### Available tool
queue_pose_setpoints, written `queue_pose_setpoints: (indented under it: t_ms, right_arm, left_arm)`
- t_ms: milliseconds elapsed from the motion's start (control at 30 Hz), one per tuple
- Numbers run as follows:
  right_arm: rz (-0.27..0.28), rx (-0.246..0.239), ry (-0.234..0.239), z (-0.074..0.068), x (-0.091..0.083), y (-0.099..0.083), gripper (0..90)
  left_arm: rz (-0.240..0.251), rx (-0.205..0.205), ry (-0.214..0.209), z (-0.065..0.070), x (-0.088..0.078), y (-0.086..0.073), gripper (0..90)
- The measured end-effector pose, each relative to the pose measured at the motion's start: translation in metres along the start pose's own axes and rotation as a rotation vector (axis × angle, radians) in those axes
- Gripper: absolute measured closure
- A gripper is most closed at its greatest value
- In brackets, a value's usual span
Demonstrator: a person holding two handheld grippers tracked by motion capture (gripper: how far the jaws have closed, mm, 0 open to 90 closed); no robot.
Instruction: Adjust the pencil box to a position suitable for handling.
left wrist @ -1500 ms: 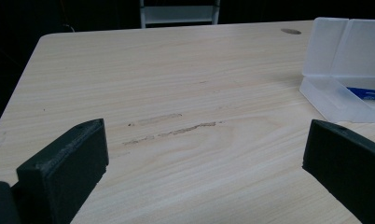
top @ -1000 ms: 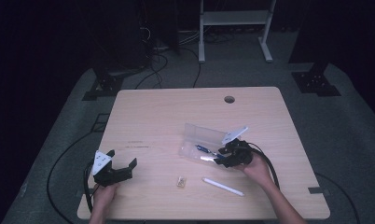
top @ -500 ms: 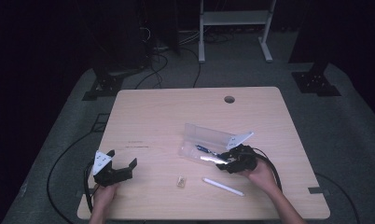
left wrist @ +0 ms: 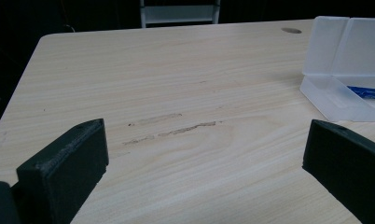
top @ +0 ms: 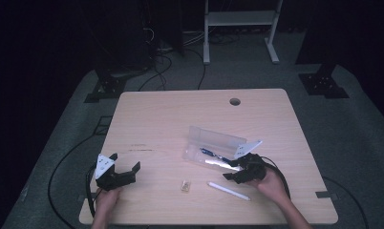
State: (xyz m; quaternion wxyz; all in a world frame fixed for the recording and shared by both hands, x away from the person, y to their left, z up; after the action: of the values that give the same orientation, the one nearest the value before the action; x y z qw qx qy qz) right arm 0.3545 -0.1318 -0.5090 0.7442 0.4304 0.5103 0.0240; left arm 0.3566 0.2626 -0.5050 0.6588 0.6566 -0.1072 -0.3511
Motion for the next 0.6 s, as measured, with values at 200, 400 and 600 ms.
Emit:
queue_pose_setpoints:
  t_ms: [200,400,600]
  right_arm:
    - [0.008,-0.005,0.006,-0.004,-0.002,-0.003,43.0]
    - [0.013,-0.007,0.016,-0.011,-0.007,-0.006,42.9]
    - [0.022,-0.015,0.017,-0.017,-0.011,-0.01,42.8]
  left_arm:
    - [0.0,0.001,0.001,0.0,0.0,0.0,0.0]
    - [-0.001,0.001,0.001,0.0,0.0,0.0,0.0]
    - [0.0,0.001,0.001,0.0,0.0,0.0,0.0]
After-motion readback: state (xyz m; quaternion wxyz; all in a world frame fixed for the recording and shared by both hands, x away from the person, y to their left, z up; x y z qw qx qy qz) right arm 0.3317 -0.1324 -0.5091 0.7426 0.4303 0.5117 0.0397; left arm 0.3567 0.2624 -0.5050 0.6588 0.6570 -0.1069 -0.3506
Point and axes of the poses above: each handheld gripper's, and its own axes: x roughly forward along the jaws, y roughly out of its top, z roughly to its right, the point moved 7 cm from there along x, roughly forward along the jaws, and after that the axes turned 15 degrees about -y, right-handed, at the moved point
